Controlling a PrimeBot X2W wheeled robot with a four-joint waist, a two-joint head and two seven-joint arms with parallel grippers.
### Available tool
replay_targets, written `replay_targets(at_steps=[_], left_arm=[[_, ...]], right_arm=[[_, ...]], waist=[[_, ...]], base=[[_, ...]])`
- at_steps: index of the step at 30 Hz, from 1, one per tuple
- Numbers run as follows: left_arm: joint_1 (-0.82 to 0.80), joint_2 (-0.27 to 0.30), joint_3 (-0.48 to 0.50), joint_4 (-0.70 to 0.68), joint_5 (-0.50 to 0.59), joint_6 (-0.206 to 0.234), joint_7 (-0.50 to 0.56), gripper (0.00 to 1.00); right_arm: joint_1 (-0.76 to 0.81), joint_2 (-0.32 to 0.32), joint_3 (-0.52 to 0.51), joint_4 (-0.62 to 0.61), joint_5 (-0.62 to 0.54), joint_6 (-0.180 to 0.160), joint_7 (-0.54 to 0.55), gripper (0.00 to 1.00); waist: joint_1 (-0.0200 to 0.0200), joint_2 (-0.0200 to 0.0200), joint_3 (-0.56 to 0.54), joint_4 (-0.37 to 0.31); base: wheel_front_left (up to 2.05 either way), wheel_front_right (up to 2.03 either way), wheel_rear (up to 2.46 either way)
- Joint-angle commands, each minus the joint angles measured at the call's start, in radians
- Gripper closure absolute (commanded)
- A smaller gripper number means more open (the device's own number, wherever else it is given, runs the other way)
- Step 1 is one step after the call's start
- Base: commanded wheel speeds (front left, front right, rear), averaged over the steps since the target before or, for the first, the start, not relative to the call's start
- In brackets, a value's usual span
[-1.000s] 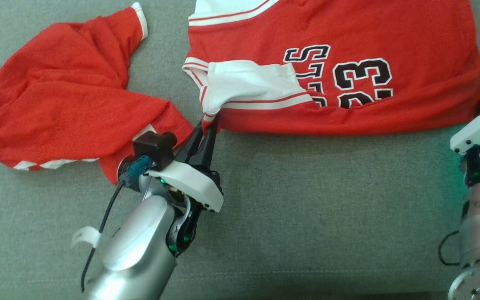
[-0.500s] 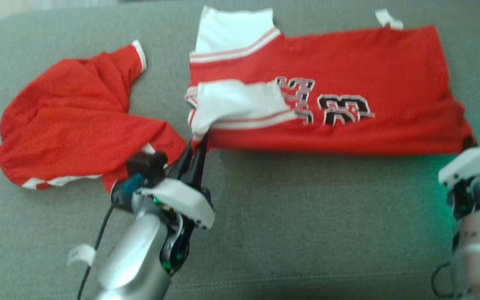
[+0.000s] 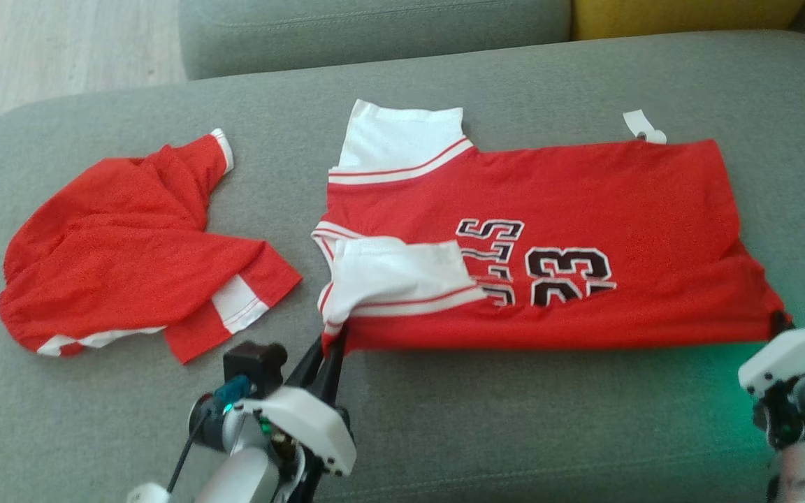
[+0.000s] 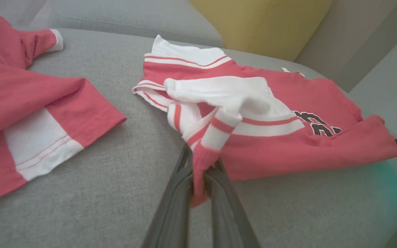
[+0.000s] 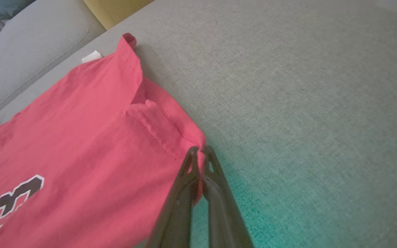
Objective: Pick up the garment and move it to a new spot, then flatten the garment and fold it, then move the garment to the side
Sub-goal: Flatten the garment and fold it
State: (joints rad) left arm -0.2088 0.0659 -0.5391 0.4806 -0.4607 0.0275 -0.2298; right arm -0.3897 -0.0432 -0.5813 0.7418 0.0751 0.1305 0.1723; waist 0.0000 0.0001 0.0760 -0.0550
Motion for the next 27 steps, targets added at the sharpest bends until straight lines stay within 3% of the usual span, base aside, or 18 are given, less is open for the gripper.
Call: replay_targets(at_steps=[1, 4, 5, 6, 7, 17, 27], left_arm=[[-0.006, 0.026, 0.03, -0.049, -0.008, 0.015, 0.012, 1.0], [0.015, 0.038, 0.023, -0.063, -0.011, 0.024, 0.048, 0.97], [0.016, 0.043, 0.018, -0.064, -0.009, 0.024, 0.06, 0.65], [0.014, 0.046, 0.015, -0.067, -0.007, 0.025, 0.066, 0.2], [0.009, 0.046, 0.016, -0.072, -0.007, 0.027, 0.067, 0.0], [-0.043, 0.046, 0.057, -0.104, 0.005, 0.051, -0.006, 0.0], [-0.049, 0.037, 0.114, -0.203, 0.046, 0.025, -0.031, 0.0]], right_arm=[[0.017, -0.007, 0.053, -0.071, 0.042, 0.0, 0.017, 1.0], [0.063, -0.007, 0.078, -0.124, 0.089, 0.0, 0.044, 1.0], [0.075, -0.007, 0.075, -0.14, 0.091, 0.0, 0.046, 1.0], [0.083, -0.007, 0.074, -0.16, 0.085, 0.0, 0.04, 0.27], [0.086, -0.007, 0.077, -0.176, 0.088, 0.0, 0.035, 0.0], [0.101, -0.007, 0.167, -0.296, 0.113, 0.0, -0.081, 0.0], [0.131, -0.007, 0.271, -0.374, 0.105, 0.0, -0.166, 0.0]], waist=[[0.0, -0.0001, -0.005, -0.012], [0.0, -0.0001, -0.001, -0.02], [0.0, -0.0001, 0.002, -0.022], [0.0, -0.0001, 0.006, -0.023], [0.0, -0.0001, 0.01, -0.023], [0.0, -0.0001, 0.042, -0.018], [0.0, -0.0001, 0.055, -0.021]], base=[[0.0, 0.0, 0.0], [0.0, 0.0, 0.0], [0.0, 0.0, 0.0], [0.0, 0.0, 0.0], [0.0, 0.0, 0.0], [0.0, 0.0, 0.0], [0.0, 0.0, 0.0]])
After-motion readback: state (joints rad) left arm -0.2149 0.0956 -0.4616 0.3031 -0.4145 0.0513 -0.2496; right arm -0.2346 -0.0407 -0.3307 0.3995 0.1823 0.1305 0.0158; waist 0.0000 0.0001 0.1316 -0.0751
